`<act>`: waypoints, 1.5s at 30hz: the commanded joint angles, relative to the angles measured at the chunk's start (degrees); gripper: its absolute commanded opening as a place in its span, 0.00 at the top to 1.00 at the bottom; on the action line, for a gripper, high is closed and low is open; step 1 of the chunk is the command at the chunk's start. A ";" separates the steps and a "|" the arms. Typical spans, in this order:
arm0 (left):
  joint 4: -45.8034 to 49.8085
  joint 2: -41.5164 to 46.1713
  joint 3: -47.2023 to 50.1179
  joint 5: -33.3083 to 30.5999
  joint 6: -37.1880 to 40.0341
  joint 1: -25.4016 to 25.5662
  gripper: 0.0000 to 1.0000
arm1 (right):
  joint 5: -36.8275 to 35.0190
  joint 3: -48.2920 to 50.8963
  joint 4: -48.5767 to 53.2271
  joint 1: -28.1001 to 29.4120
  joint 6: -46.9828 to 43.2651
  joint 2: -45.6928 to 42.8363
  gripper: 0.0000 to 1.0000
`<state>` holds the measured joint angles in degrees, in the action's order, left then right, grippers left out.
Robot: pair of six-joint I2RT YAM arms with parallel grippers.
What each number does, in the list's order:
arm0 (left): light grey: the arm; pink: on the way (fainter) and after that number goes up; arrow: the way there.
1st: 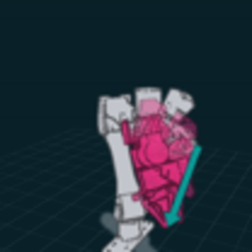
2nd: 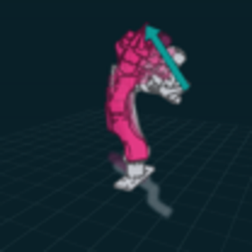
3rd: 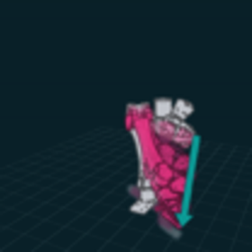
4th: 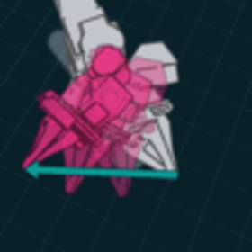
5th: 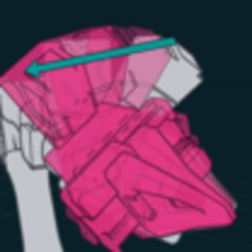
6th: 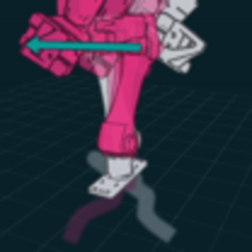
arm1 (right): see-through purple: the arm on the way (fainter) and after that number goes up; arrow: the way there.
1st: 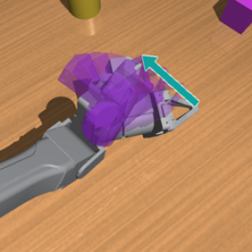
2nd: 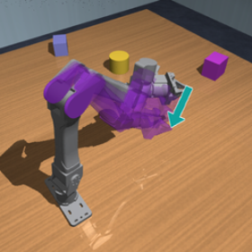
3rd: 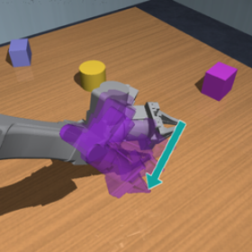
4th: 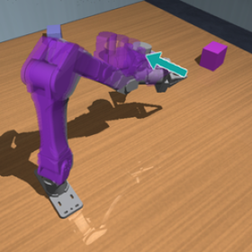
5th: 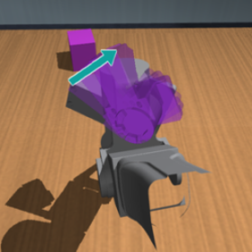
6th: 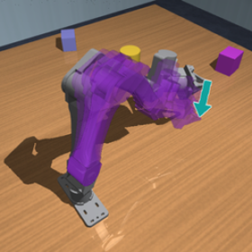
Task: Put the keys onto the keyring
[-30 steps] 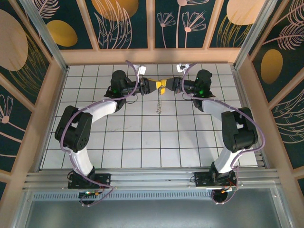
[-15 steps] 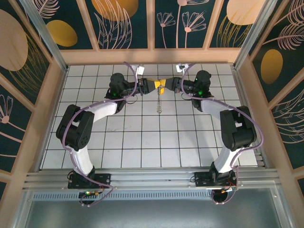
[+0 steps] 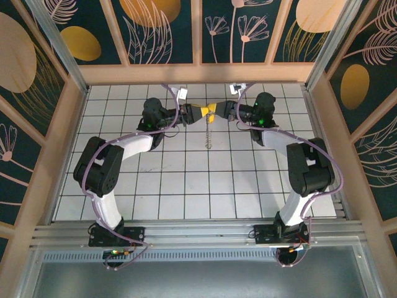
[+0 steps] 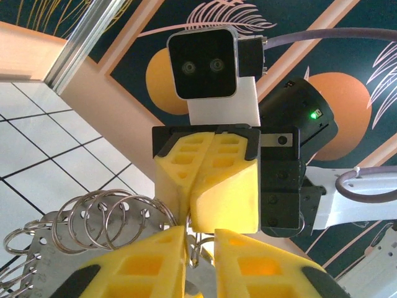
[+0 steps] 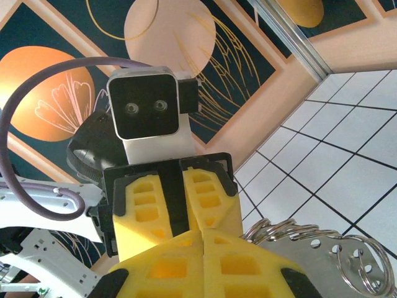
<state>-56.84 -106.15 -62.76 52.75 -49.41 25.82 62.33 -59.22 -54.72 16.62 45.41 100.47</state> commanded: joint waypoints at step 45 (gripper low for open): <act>-22.68 -4.43 1.92 -7.92 -12.83 3.77 1.00 | -3.29 2.51 -7.31 0.17 1.86 -1.78 0.88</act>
<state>-72.77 -110.72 -60.99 44.45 -61.73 28.36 58.59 -57.84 -60.51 16.49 47.27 100.40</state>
